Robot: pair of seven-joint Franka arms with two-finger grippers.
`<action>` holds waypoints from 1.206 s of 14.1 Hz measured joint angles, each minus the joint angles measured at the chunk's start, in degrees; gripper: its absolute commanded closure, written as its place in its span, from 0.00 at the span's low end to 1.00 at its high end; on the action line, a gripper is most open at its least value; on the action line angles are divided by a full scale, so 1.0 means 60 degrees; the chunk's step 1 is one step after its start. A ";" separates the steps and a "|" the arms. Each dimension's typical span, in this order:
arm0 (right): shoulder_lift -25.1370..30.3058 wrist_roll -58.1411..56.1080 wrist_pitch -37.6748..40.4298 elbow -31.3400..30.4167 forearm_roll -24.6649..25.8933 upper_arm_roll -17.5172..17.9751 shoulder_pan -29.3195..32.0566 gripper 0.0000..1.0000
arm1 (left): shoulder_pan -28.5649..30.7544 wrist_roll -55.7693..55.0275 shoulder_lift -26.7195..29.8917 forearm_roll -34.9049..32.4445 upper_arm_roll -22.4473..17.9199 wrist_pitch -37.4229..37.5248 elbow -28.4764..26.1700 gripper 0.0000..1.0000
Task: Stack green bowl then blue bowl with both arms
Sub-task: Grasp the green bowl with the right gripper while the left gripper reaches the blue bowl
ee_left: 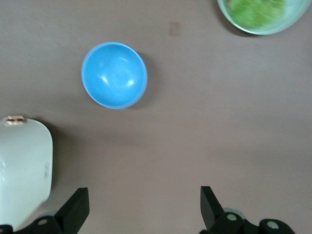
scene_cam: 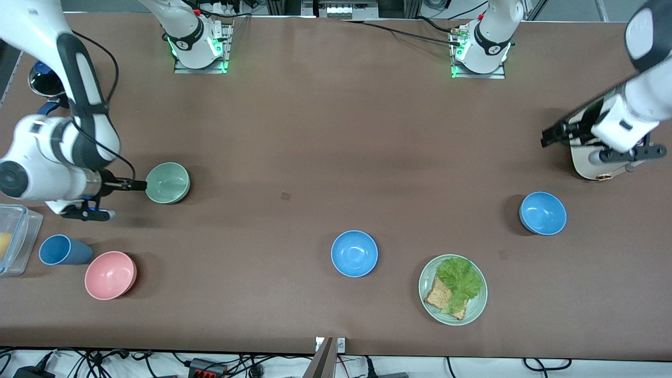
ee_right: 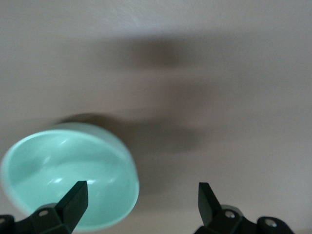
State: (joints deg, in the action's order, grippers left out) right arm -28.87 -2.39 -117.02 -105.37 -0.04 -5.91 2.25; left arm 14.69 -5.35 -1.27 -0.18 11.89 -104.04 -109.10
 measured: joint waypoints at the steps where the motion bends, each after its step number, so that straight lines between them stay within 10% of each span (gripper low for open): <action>1: -0.0244 0.0000 -0.0222 -0.0075 0.0000 -0.0001 0.0037 0.00 | 0.0180 0.0028 -0.0450 -0.0166 -0.0022 -0.0432 -0.0002 0.00; 3: -0.0535 0.0000 -0.0319 -0.0169 -0.0002 0.0019 0.0033 0.06 | 0.0546 0.0080 -0.1444 -0.0500 -0.0063 -0.1504 -0.0005 0.00; 9: -0.0595 0.0004 -0.0303 -0.0287 -0.0003 0.0109 0.0017 0.96 | 0.1620 0.1338 -0.3775 -0.0642 -0.0106 -0.4692 0.0031 0.00; 17: -0.0263 0.0095 0.0894 0.0372 -0.0048 0.1143 -0.0024 1.00 | 0.1786 0.1885 -0.5121 -0.1440 -0.0102 -0.6212 0.0065 0.10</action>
State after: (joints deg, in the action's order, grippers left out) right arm -30.45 -1.81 -111.65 -103.14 -0.33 0.95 2.10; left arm 25.40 5.95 -31.99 -8.82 11.28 -141.31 -108.71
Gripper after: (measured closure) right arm 0.943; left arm 0.000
